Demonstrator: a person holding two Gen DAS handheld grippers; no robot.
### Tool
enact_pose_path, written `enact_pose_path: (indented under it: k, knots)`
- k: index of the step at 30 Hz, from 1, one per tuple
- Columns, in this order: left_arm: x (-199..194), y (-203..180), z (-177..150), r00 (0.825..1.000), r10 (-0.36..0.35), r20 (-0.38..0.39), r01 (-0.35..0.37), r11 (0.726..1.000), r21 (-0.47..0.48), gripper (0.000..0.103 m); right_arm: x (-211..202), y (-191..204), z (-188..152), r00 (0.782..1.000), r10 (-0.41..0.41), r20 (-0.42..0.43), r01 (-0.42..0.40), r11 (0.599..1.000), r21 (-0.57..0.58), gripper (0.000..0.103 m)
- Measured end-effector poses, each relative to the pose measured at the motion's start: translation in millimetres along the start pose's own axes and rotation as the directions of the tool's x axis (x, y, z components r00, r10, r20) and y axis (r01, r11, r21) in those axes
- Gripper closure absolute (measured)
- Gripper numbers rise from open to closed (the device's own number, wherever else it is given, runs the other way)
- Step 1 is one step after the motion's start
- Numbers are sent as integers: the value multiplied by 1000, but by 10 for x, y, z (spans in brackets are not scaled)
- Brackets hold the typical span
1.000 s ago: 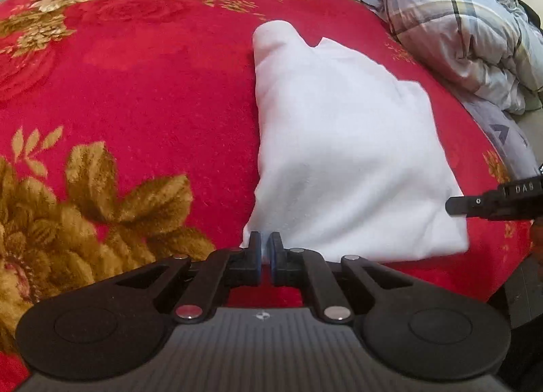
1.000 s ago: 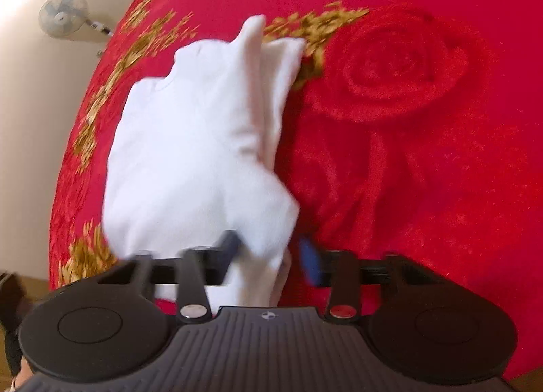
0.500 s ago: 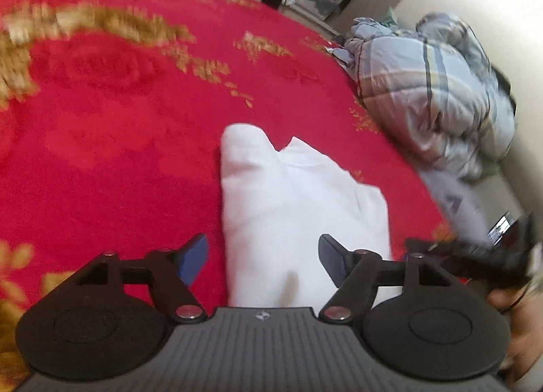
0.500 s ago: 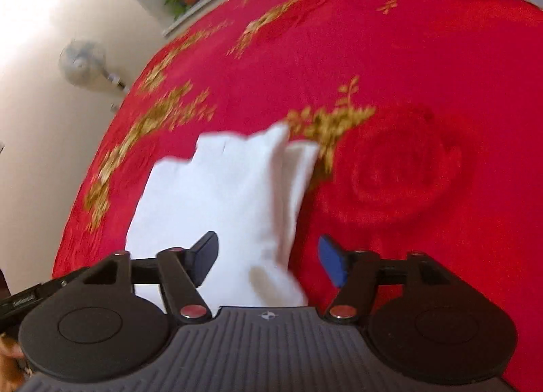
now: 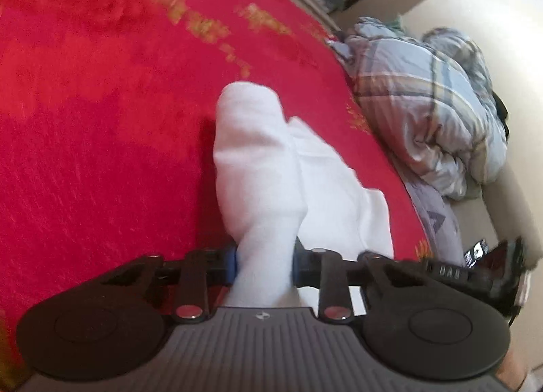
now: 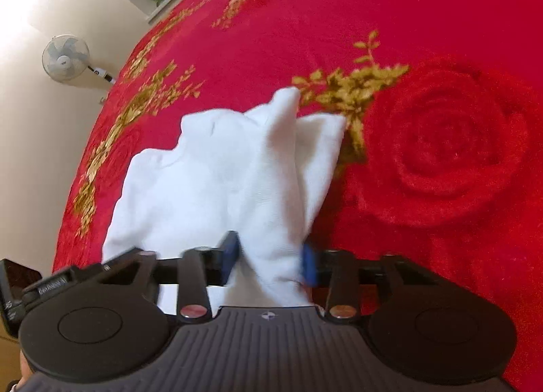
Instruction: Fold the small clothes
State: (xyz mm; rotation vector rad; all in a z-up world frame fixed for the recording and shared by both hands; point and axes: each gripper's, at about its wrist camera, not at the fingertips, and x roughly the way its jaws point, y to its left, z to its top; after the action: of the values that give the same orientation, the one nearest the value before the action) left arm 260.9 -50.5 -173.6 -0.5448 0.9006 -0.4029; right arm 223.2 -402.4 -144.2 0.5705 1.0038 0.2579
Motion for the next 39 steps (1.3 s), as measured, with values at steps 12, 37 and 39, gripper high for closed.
enact_pose_path:
  k: [12, 37, 39]
  knots:
    - [-2023, 1, 683, 956, 90, 279, -145, 973, 182, 73, -132, 1503, -41, 930, 328, 165, -293, 934, -206, 82]
    - [-1883, 1773, 465, 894, 447, -5, -448, 894, -7, 47, 1283, 2187, -479, 995, 81, -65, -91, 981, -171, 94]
    - [-1946, 1759, 479, 897, 442, 8, -442, 897, -28, 47, 1253, 2179, -469, 997, 49, -58, -59, 982, -182, 92]
